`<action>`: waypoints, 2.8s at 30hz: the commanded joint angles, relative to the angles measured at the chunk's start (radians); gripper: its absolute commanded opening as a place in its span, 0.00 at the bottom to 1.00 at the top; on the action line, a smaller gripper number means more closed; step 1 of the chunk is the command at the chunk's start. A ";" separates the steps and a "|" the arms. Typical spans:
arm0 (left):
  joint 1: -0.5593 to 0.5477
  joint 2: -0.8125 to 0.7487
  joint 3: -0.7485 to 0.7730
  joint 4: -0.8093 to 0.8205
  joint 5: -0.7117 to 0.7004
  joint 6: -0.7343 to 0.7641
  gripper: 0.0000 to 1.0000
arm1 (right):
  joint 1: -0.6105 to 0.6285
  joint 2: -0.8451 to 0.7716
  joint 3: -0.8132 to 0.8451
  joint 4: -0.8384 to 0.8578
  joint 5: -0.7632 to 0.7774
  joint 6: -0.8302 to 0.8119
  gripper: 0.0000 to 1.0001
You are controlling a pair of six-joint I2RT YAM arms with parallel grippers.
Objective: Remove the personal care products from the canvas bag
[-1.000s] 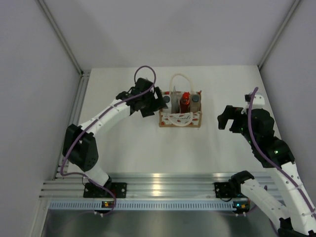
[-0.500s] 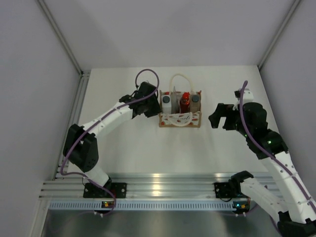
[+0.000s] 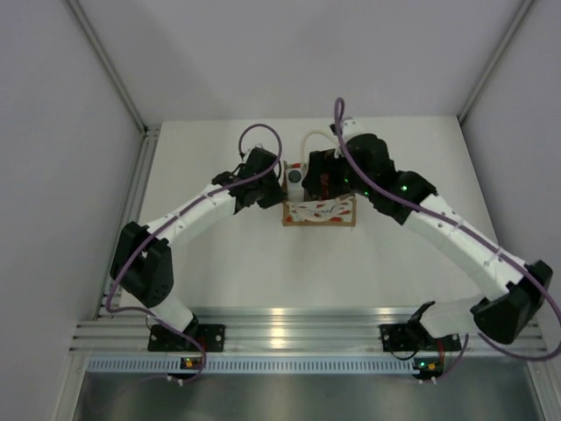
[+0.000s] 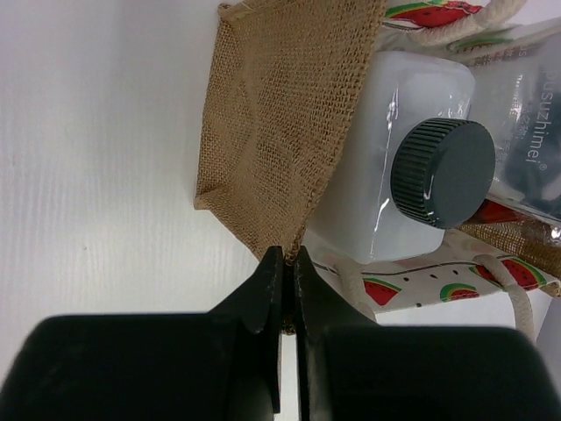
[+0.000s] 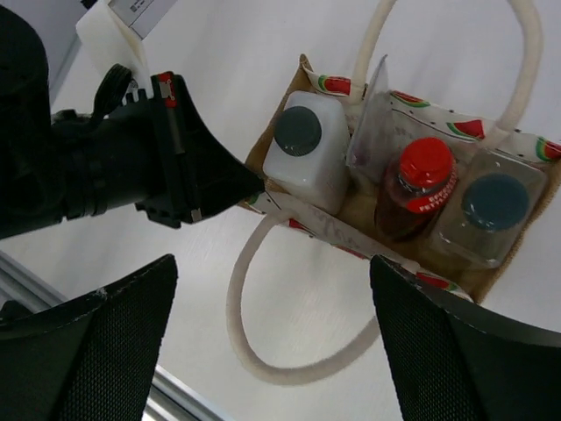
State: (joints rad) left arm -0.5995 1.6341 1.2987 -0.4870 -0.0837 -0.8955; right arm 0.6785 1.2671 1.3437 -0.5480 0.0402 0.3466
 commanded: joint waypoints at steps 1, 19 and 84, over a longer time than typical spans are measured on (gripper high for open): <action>0.004 -0.043 -0.045 -0.021 -0.094 -0.045 0.00 | 0.097 0.144 0.124 0.048 0.188 0.038 0.86; 0.004 -0.089 -0.099 0.018 -0.079 -0.144 0.00 | 0.135 0.544 0.367 0.031 0.339 0.032 0.62; 0.006 -0.089 -0.133 0.047 -0.083 -0.192 0.00 | 0.095 0.385 0.558 -0.102 0.388 -0.044 0.00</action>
State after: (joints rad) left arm -0.5999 1.5673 1.1816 -0.4103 -0.1284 -1.0794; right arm 0.7841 1.7927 1.8004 -0.6918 0.3927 0.3313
